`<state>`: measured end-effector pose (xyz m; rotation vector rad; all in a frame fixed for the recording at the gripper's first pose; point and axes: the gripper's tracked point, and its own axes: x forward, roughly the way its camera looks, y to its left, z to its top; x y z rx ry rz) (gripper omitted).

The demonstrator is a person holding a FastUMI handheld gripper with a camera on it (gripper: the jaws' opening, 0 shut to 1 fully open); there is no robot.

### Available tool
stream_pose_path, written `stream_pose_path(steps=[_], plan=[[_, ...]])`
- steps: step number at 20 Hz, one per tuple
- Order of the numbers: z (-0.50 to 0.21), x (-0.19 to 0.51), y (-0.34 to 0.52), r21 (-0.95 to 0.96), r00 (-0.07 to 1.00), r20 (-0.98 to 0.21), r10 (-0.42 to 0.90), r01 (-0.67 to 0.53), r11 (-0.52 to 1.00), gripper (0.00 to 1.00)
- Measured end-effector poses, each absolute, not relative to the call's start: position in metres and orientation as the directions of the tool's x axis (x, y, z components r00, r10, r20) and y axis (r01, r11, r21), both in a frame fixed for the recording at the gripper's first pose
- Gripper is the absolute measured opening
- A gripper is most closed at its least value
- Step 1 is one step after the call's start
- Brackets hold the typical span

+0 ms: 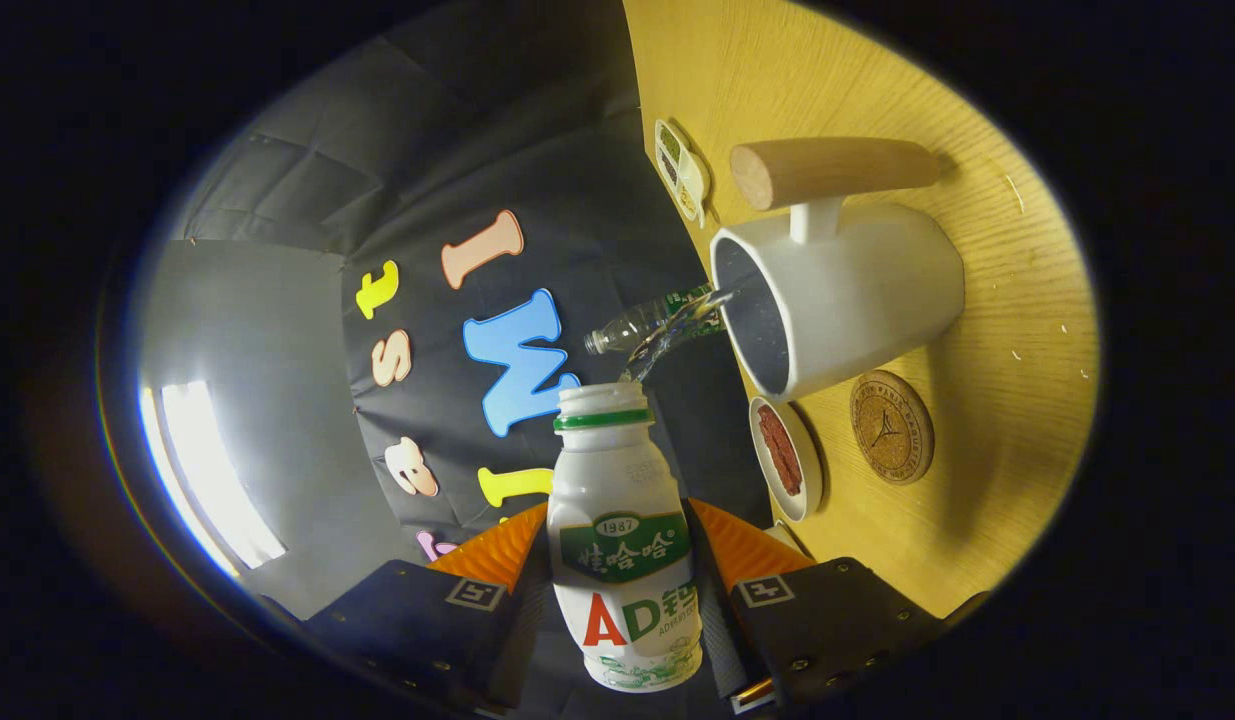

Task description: Take the bottle from table, then pour the juice into the cup, finally place the bottle on the coaster

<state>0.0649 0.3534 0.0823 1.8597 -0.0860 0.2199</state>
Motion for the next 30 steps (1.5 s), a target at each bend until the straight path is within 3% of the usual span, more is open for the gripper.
stream_pose_path(steps=[30], plan=[[0.101,0.062,0.347,0.873,0.978,0.209,0.004,-0.184,-0.451,0.69]])
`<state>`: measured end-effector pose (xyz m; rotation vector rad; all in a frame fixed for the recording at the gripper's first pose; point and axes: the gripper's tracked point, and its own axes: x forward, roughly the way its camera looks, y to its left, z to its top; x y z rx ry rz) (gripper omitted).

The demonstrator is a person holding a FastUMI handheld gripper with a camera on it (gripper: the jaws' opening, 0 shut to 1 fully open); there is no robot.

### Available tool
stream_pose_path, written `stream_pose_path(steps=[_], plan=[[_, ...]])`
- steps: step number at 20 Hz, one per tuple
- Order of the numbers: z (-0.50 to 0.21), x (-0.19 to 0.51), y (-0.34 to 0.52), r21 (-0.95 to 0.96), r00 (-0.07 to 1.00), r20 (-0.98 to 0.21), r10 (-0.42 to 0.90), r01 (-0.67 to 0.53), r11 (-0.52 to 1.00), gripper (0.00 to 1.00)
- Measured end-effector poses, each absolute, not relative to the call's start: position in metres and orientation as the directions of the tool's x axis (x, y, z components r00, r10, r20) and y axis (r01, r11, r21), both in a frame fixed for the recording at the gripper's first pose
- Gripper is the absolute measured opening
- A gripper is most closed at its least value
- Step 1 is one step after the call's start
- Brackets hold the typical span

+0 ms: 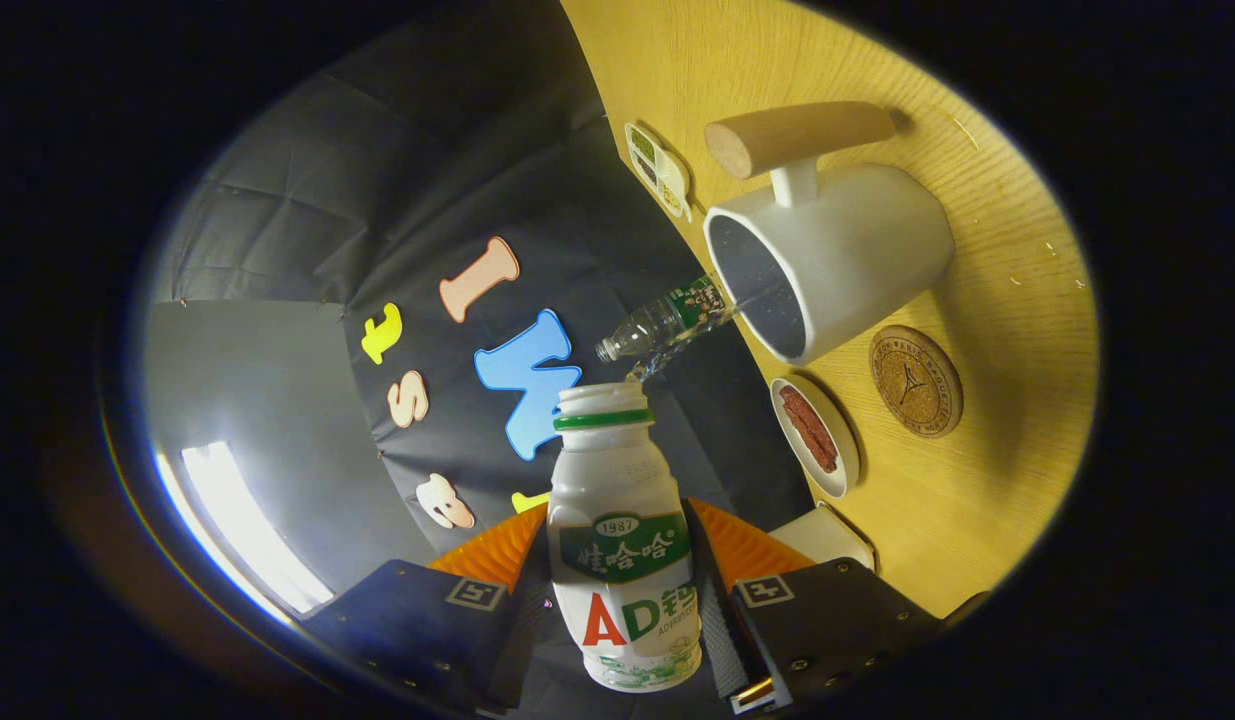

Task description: Take the bottle from table, then pour the juice into the cup, finally place the bottle on the coaster

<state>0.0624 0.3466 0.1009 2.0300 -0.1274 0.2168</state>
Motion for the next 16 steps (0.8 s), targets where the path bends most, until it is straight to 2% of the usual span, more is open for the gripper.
stream_pose_path(steps=[16], plan=[[0.091,0.073,0.336,0.829,0.983,0.178,-0.039,-0.171,-0.533,0.69]])
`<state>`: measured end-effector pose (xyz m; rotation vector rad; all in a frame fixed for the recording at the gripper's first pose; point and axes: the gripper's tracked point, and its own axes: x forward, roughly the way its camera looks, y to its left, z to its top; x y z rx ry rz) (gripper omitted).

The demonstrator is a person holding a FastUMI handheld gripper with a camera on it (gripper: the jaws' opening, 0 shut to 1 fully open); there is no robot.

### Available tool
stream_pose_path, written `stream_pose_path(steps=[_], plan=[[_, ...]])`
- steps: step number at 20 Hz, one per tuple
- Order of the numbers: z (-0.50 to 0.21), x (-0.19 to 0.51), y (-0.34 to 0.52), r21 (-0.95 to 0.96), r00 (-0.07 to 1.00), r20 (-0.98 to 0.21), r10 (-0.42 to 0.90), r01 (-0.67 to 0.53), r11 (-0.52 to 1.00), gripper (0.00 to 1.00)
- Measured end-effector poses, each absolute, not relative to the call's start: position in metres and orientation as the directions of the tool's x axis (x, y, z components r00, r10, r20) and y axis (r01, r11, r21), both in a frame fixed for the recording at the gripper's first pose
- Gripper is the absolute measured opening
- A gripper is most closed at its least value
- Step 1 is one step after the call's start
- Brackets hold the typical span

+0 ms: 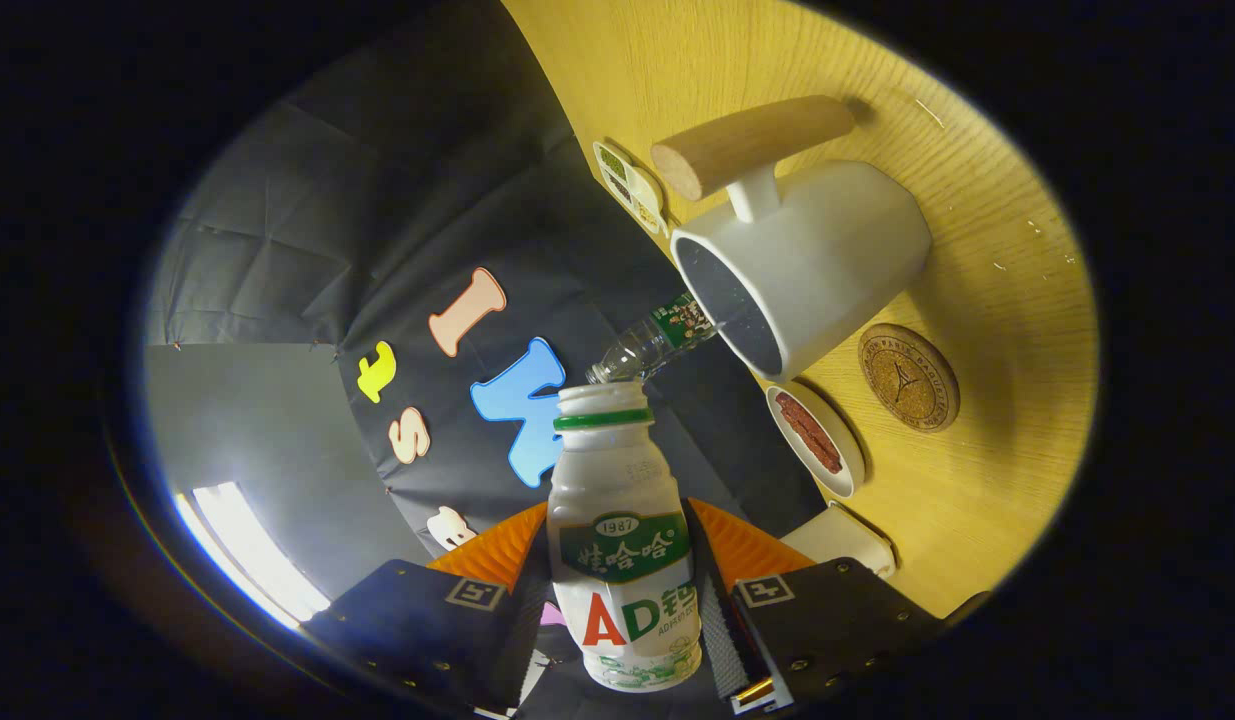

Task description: Take the bottle from table, then pour the juice into the cup, finally place the bottle on the coaster

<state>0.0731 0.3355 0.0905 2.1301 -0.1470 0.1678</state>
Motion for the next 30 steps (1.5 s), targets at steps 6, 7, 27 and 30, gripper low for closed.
stream_pose_path(steps=[6,7,27,30], plan=[[0.088,0.079,0.334,0.828,0.984,0.173,-0.042,-0.168,-0.535,0.69],[0.086,0.079,0.334,0.828,0.984,0.171,-0.043,-0.167,-0.535,0.69],[0.074,0.082,0.324,0.828,0.987,0.152,-0.047,-0.153,-0.540,0.69],[0.074,0.082,0.322,0.828,0.987,0.153,-0.056,-0.158,-0.538,0.69]])
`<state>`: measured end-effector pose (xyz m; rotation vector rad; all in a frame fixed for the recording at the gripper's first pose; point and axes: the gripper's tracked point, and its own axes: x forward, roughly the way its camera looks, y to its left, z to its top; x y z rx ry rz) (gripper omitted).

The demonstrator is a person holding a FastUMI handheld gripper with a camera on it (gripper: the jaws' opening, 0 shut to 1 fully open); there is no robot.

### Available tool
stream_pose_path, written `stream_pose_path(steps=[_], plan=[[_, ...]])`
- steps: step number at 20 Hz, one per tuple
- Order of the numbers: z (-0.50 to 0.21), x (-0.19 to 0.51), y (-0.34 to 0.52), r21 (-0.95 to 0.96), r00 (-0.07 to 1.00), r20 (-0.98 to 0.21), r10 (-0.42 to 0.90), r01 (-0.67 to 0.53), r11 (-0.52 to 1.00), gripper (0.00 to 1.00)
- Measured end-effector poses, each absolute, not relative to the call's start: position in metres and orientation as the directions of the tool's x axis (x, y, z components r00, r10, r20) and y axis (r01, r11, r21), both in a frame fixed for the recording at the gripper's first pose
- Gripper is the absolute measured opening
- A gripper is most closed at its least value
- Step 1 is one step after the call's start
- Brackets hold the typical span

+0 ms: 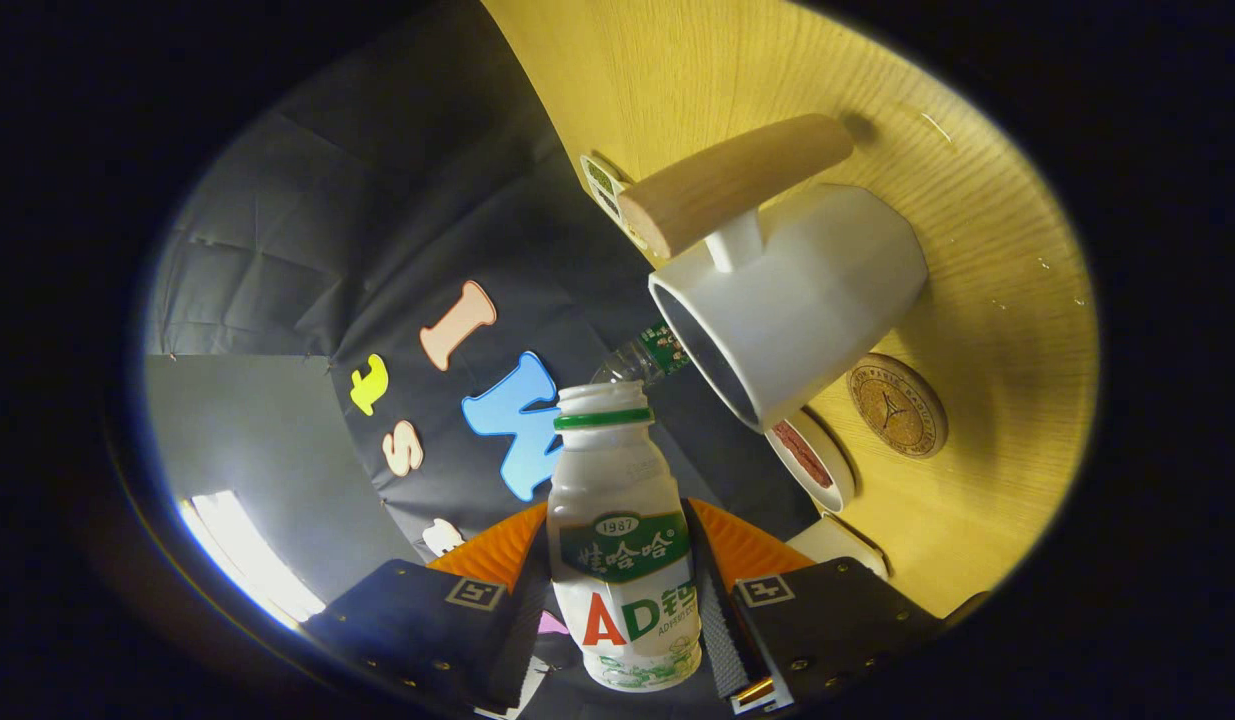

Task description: Take the bottle from table, then pour the juice into the cup, finally place the bottle on the coaster

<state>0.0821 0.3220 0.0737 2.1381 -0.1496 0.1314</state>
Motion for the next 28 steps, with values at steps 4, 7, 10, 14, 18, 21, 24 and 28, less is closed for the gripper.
stream_pose_path(steps=[4,7,10,14,18,21,24,28], plan=[[0.073,0.082,0.321,0.829,0.987,0.153,-0.056,-0.159,-0.536,0.69],[0.073,0.082,0.321,0.831,0.987,0.153,-0.053,-0.157,-0.534,0.69],[0.069,0.083,0.324,0.852,0.989,0.141,-0.045,-0.145,-0.504,0.69],[0.062,0.082,0.329,0.910,0.994,0.105,-0.022,-0.106,-0.401,0.69],[0.058,0.077,0.336,0.963,0.996,0.086,0.005,-0.081,-0.258,0.69],[0.058,0.075,0.336,0.981,0.996,0.092,0.007,-0.089,-0.171,0.69],[0.055,0.074,0.337,0.996,0.997,0.080,0.013,-0.080,-0.046,0.69],[0.056,0.075,0.351,0.992,0.995,0.080,0.056,-0.085,0.093,0.69]])
